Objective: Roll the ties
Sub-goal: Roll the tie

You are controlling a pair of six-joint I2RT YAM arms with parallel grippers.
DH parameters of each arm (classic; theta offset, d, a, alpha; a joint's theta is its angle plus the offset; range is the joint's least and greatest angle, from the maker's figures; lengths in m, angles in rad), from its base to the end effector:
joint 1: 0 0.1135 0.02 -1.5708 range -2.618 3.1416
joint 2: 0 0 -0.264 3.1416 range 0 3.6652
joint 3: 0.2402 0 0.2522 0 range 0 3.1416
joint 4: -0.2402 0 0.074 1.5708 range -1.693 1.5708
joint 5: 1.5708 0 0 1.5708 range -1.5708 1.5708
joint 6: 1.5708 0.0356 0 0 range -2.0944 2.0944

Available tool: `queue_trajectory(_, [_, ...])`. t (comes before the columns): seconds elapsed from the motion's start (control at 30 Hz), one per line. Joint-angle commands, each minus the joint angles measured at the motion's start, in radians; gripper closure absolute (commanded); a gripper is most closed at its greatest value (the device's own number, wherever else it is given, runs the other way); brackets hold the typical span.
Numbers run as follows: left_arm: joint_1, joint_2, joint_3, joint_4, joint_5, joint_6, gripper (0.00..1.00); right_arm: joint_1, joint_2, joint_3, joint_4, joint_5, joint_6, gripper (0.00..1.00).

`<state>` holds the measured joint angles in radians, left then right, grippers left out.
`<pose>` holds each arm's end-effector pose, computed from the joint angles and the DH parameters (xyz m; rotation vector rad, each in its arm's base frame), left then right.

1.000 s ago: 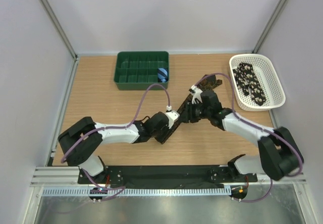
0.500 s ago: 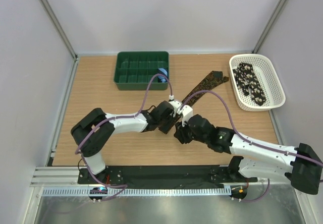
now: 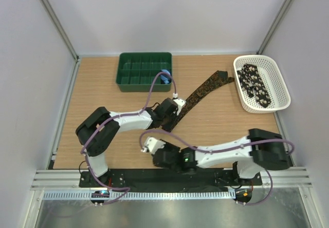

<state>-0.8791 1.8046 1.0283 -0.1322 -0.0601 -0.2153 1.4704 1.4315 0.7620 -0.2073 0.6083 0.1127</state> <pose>0.2347 -0.2800 0.1551 0.7961 2.3898 -0.3859 0.0482 0.2752 0.1906 -1.2087 1.9033 0.0822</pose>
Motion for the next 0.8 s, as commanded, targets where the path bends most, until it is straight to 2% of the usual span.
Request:
queue_trajectory(0.0, [0.009,0.042,-0.008,-0.165,0.028,0.019,0.69,0.074,0.186,0.181,-0.105,0.226,-0.094,0.60])
queue_trajectory(0.03, [0.011,0.042,-0.005,-0.181,0.038,0.017,0.69,0.082,0.284,0.219,-0.131,0.263,-0.102,0.59])
queue_trajectory(0.17, [0.009,0.036,0.009,-0.202,0.055,0.013,0.69,0.085,0.485,0.412,-0.283,0.361,-0.108,0.51])
queue_trajectory(0.27, [0.011,0.032,0.022,-0.227,0.086,0.011,0.69,0.082,0.581,0.482,-0.323,0.402,-0.153,0.47])
queue_trajectory(0.47, [0.009,0.012,0.032,-0.267,0.103,0.002,0.69,0.039,0.658,0.545,-0.353,0.439,-0.199,0.42])
queue_trajectory(0.77, [0.009,0.001,0.064,-0.342,0.131,-0.036,0.69,-0.002,0.705,0.551,-0.334,0.439,-0.231,0.37])
